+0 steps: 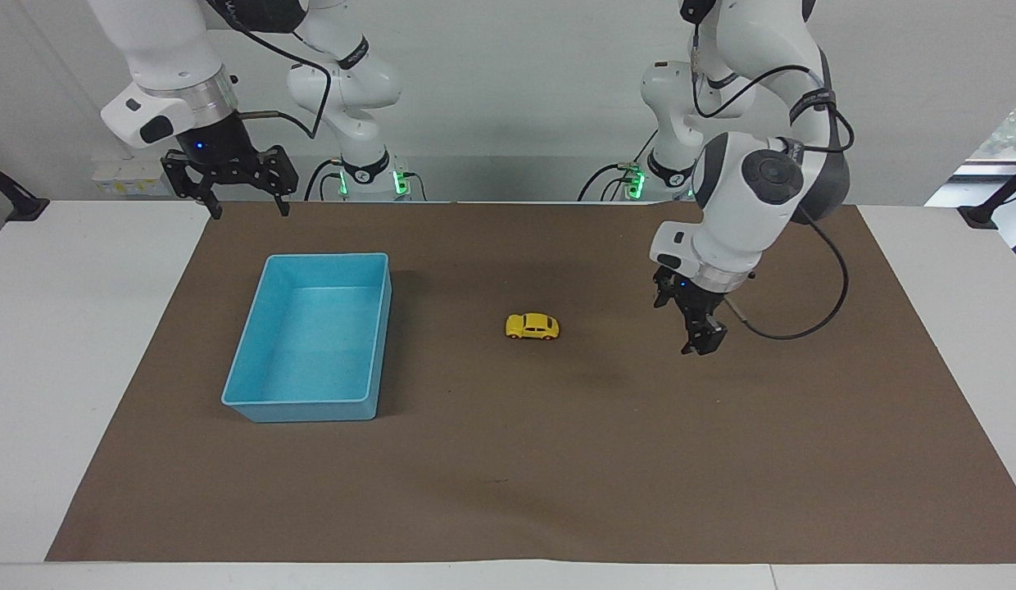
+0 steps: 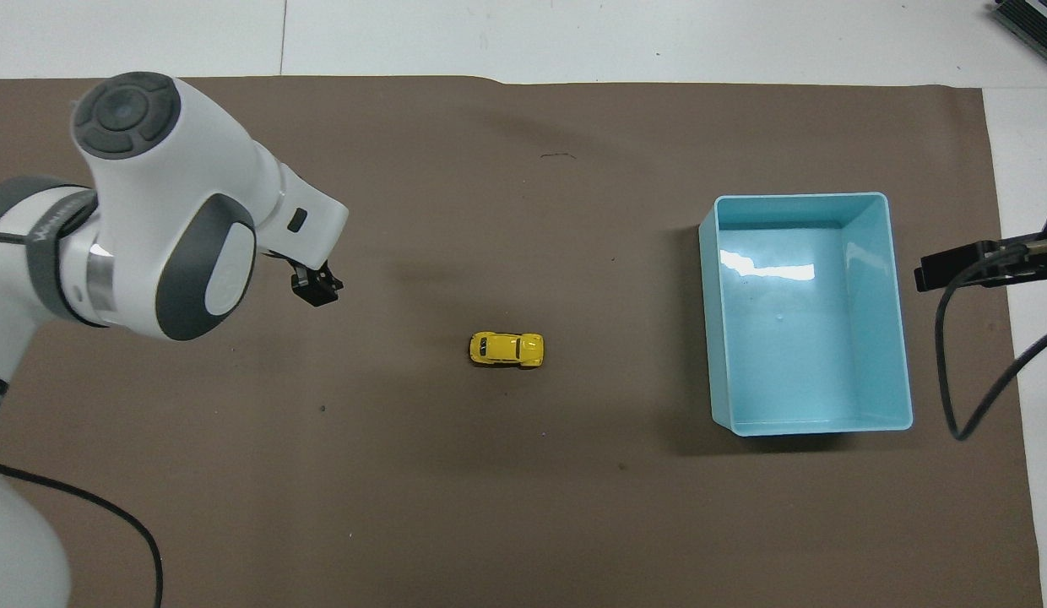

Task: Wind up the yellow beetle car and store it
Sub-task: 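Reach the left gripper down onto the yellow beetle car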

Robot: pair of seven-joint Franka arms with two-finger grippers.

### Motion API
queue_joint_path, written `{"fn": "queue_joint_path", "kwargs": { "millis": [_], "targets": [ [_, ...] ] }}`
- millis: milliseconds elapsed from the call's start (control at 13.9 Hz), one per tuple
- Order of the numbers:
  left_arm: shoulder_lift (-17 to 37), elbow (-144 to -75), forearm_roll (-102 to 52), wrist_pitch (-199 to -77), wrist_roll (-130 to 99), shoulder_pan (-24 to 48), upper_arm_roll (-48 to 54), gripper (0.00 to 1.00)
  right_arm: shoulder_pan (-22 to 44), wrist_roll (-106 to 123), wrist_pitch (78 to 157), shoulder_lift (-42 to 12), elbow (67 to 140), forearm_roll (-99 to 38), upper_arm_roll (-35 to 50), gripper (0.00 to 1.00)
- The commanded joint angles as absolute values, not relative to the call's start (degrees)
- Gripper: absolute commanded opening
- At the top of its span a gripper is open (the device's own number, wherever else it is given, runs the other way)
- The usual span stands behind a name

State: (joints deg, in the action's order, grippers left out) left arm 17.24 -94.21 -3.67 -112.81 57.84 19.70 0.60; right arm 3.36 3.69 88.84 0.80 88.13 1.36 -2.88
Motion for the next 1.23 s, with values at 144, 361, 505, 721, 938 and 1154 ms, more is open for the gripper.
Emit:
{"fn": "queue_joint_path", "kwargs": {
  "millis": [144, 361, 505, 721, 938, 1154],
  "targets": [
    [19.25, -98.68, -5.01, -124.34, 58.54, 25.83, -0.62, 1.00, 2.90, 2.90, 88.24, 1.23, 88.24, 0.97, -2.64, 1.00],
    [19.25, -103.17, -5.01, -130.85, 56.97, 29.43, -0.70, 1.00, 2.90, 2.99, 88.24, 1.23, 88.24, 0.97, -2.64, 1.00],
    [18.98, -104.76, -5.01, -132.27, 55.30, 31.80, -0.70, 1.00, 2.90, 2.99, 88.24, 1.23, 88.24, 0.97, -2.64, 1.00],
    [21.52, -106.26, -5.01, -133.85, 45.64, 36.55, -0.70, 1.00, 2.90, 2.90, 88.24, 1.23, 88.24, 0.97, -2.64, 1.00],
    [23.38, -106.17, -4.92, -135.00, 43.51, 39.11, -0.70, 1.00, 2.90, 2.90, 88.24, 1.23, 88.24, 0.97, -2.72, 1.00],
    [23.20, -106.17, -4.48, -134.21, 43.59, 40.51, -0.88, 1.00, 2.90, 2.99, 88.24, 1.23, 88.24, 0.97, -2.72, 1.00]
  ]
}}
